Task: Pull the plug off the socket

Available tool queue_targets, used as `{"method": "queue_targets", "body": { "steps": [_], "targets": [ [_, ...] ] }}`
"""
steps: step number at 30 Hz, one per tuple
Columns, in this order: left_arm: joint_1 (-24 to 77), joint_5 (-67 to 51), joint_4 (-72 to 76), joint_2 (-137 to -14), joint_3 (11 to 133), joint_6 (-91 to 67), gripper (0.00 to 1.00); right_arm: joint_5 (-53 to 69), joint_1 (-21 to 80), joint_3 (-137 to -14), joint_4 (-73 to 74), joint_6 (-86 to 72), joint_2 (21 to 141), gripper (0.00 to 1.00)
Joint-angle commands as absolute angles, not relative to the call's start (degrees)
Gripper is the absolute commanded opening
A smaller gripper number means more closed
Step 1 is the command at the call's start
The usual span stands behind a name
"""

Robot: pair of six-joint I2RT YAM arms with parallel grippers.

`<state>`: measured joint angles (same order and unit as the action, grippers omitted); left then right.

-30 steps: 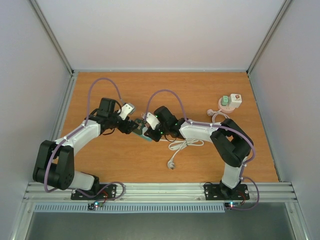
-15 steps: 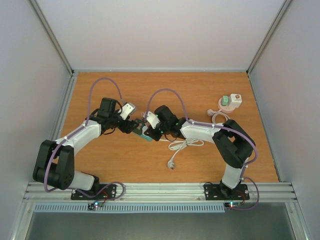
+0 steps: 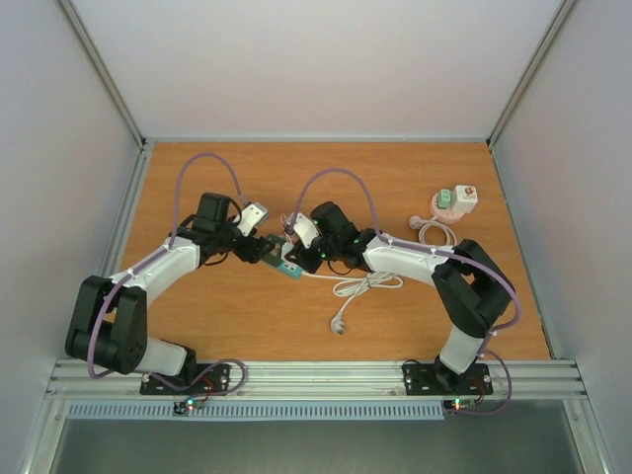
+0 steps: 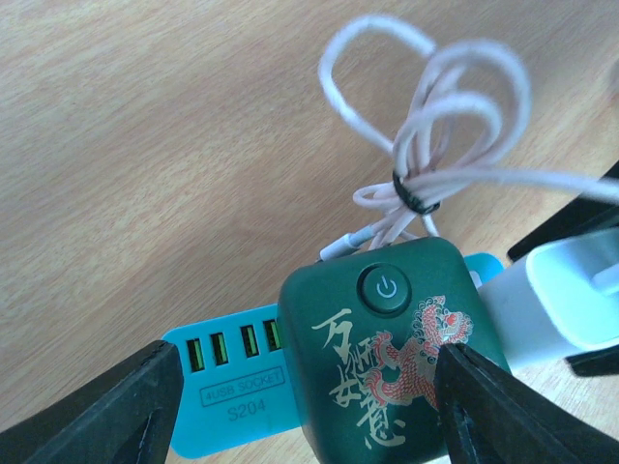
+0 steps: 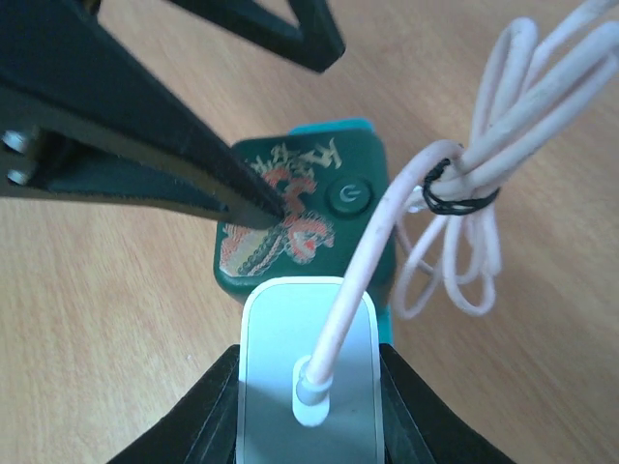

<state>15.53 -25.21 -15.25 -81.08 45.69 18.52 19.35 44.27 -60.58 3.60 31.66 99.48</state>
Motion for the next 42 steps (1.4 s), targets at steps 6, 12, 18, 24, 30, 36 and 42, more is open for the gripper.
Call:
{"method": "queue_targets", "body": {
  "steps": [6,12,18,24,30,36,42],
  "targets": [
    [15.8,-23.2,-23.1,-82.7,50.1,20.6,0.80,29.2,37.1,-62.5,6.0,25.0,93.1,0.18],
    [15.9,-23.7,-26.6,-81.6,56.3,20.8,0.88,36.3,29.8,-64.3,7.5,20.2,91.7,0.18],
    [15.9,-23.5,-27.7,-80.4,62.0,20.9,0.92,42.6,24.0,-65.4,7.5,14.8,91.1,0.18],
    [15.9,-25.1,-29.9,-79.6,68.0,21.6,0.92,45.3,19.9,-65.5,5.6,5.9,90.1,0.19],
    [20.3,-21.6,-32.6,-79.9,73.8,21.8,0.92,46.4,19.2,-65.7,7.4,0.5,89.0,0.20],
    [28.3,-18.1,-34.8,-81.6,77.2,23.2,0.92,47.4,19.2,-66.7,9.1,-3.3,87.6,0.20],
    [36.1,-14.2,-35.0,-85.0,79.8,23.0,0.92,48.9,19.2,-65.9,6.9,-8.1,85.7,0.22]
  ]
}}
